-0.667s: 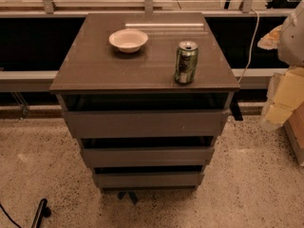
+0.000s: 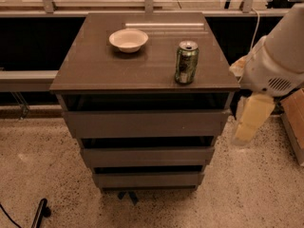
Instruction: Open middle drawer
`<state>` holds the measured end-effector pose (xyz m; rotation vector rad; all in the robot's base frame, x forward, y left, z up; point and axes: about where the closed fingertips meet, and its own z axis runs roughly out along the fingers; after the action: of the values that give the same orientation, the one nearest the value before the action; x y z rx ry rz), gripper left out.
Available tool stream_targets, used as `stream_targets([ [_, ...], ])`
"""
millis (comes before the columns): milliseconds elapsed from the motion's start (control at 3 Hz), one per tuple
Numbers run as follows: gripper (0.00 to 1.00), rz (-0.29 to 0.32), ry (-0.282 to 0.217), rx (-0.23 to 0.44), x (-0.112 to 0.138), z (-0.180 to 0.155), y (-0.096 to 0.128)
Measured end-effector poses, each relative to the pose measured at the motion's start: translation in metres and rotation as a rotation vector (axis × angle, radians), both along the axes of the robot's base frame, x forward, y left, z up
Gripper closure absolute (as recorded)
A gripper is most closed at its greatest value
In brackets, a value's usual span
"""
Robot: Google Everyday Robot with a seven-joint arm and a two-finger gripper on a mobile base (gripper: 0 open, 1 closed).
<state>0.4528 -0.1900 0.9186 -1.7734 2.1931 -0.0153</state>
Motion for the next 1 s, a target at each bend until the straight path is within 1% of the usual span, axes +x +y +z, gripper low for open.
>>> stream_targets([
  [333,0.0,0.095,-0.031,0.011,-0.015,-0.055,0.038],
  [667,0.0,0.111,-0.034,0.012,-0.018,-0.081,0.05],
  [1000,0.0,0.114,0.025,0.029,-0.01,-0.097,0.049],
])
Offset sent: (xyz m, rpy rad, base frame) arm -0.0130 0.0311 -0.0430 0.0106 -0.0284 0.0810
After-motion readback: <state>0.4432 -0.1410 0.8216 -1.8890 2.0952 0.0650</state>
